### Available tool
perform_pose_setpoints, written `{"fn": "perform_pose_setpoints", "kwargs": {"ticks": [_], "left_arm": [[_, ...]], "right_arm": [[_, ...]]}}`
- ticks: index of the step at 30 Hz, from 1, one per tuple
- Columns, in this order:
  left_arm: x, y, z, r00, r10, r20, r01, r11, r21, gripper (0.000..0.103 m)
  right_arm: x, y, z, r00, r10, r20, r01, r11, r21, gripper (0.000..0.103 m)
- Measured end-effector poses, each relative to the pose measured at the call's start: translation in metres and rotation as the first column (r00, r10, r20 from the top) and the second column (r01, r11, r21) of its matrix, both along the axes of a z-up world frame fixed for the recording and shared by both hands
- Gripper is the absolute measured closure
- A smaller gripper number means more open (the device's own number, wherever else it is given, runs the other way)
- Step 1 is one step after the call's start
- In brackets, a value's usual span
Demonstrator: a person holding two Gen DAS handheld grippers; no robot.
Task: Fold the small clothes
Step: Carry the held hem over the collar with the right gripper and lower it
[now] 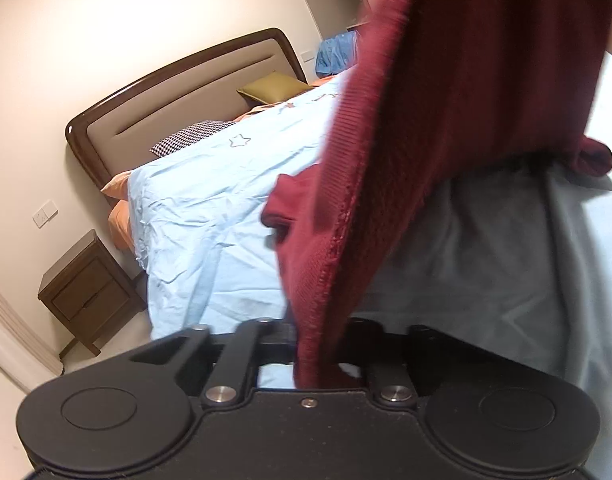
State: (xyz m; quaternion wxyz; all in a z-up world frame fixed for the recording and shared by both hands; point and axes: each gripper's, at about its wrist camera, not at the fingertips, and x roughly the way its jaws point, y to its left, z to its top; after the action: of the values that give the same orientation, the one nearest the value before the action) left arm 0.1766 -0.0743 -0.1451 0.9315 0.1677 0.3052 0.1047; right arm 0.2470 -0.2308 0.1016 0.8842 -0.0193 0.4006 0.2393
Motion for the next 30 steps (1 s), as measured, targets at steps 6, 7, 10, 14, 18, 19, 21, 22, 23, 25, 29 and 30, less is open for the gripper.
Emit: {"fn": "perform_pose_setpoints", "kwargs": {"ticks": [6,7,10,14,18,19,21,22,23,25,29,30], "left_arm": [[-0.015,0.045,0.021,0.993,-0.094,0.067,0.086,0.989,0.117,0.099],[-0.020,0.049,0.025,0.988,-0.138,0.072,0.126,0.981,0.145,0.099],[-0.040,0.053,0.035,0.954,-0.295,0.050,0.275,0.931,0.241,0.099],[-0.066,0.045,0.039,0.898,-0.439,-0.042,0.433,0.860,0.269,0.100],[-0.089,0.024,0.042,0.852,-0.504,-0.141,0.523,0.832,0.184,0.100],[-0.093,0.020,0.044,0.847,-0.506,-0.163,0.527,0.838,0.141,0.100],[-0.092,0.026,0.047,0.845,-0.496,-0.199,0.515,0.856,0.053,0.100],[-0.084,0.031,0.050,0.848,-0.485,-0.213,0.496,0.868,-0.002,0.099],[-0.073,0.040,0.053,0.854,-0.472,-0.219,0.472,0.880,-0.053,0.099],[-0.055,0.049,0.061,0.870,-0.440,-0.223,0.419,0.898,-0.135,0.099],[0.009,0.057,0.086,0.908,-0.355,-0.223,0.305,0.924,-0.229,0.098],[0.028,0.059,0.091,0.909,-0.346,-0.233,0.291,0.926,-0.238,0.098]], "right_arm": [[-0.034,0.000,-0.049,0.999,0.046,0.029,-0.041,0.988,-0.146,0.096],[-0.042,0.000,-0.059,0.997,0.065,0.032,-0.059,0.983,-0.172,0.097],[-0.066,0.000,-0.088,0.993,0.120,0.018,-0.112,0.966,-0.234,0.097],[-0.091,-0.007,-0.112,0.989,0.144,-0.021,-0.144,0.951,-0.272,0.097],[-0.105,-0.023,-0.116,0.992,0.107,-0.063,-0.120,0.958,-0.259,0.098],[-0.108,-0.026,-0.115,0.991,0.108,-0.076,-0.125,0.957,-0.263,0.098],[-0.109,-0.030,-0.114,0.988,0.109,-0.109,-0.135,0.955,-0.265,0.098],[-0.108,-0.032,-0.114,0.987,0.109,-0.120,-0.137,0.955,-0.265,0.098],[-0.104,-0.035,-0.113,0.986,0.107,-0.125,-0.137,0.954,-0.265,0.097],[-0.090,-0.037,-0.112,0.988,0.105,-0.116,-0.133,0.956,-0.262,0.097],[-0.037,-0.033,-0.103,0.991,0.127,-0.038,-0.132,0.953,-0.271,0.097],[-0.021,-0.031,-0.101,0.990,0.140,-0.013,-0.138,0.950,-0.280,0.097]]}}
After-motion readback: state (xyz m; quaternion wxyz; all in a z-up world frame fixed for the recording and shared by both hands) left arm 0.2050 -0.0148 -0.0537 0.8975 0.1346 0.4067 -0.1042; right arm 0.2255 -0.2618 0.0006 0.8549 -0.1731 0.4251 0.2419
